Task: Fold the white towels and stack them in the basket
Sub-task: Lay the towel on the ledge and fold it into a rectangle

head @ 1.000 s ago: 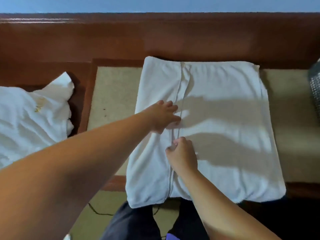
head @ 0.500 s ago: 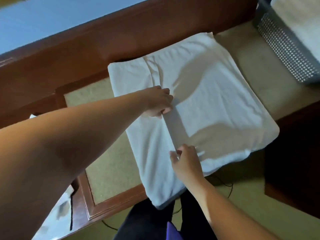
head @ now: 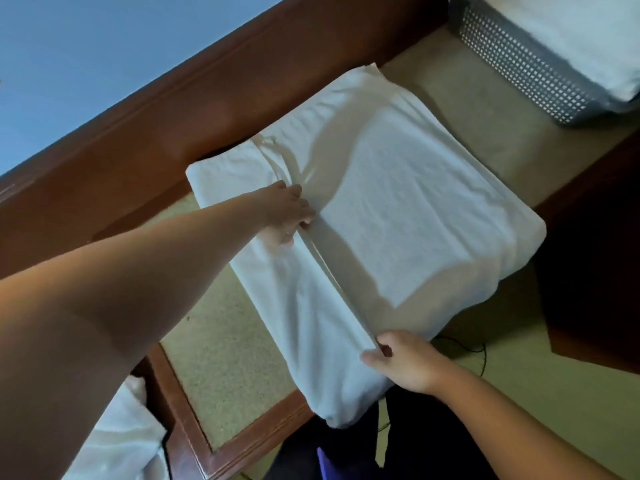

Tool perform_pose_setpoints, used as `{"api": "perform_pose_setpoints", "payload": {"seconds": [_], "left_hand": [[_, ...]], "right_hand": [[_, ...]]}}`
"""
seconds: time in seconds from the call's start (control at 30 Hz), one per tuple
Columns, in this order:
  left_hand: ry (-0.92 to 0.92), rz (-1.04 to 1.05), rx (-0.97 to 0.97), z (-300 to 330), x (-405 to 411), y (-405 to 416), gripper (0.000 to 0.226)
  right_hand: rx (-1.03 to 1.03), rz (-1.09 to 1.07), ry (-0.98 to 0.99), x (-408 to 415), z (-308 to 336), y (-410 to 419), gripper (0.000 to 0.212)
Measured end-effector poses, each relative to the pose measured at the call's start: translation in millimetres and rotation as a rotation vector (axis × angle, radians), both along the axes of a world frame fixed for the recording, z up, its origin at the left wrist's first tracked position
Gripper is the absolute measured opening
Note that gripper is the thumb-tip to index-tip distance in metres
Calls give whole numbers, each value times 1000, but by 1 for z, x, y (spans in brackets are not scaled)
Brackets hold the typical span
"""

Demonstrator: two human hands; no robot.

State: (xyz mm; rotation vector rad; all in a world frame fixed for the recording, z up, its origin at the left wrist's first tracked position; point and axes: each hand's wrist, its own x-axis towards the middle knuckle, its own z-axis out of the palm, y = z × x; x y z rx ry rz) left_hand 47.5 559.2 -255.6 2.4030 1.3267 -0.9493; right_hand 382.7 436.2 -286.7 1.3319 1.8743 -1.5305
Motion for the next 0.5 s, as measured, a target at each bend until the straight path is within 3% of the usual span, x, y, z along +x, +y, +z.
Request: {"api": "perform_pose_setpoints", "payload": {"seconds": [0.1, 0.27, 0.4, 0.5], "left_hand": [[110, -44, 53, 8, -14, 13, 31], [106, 17, 174, 19, -29, 37, 30], [159, 9, 281, 22, -27, 46, 30], [245, 65, 229, 19, -30, 50, 23]], "right_hand": [[1, -55, 83, 21, 3, 7, 45], [70, -284, 241, 50, 6, 12, 48], [26, -185, 84, 69, -7, 10, 46], [86, -278, 48, 80, -9, 10, 30]]}}
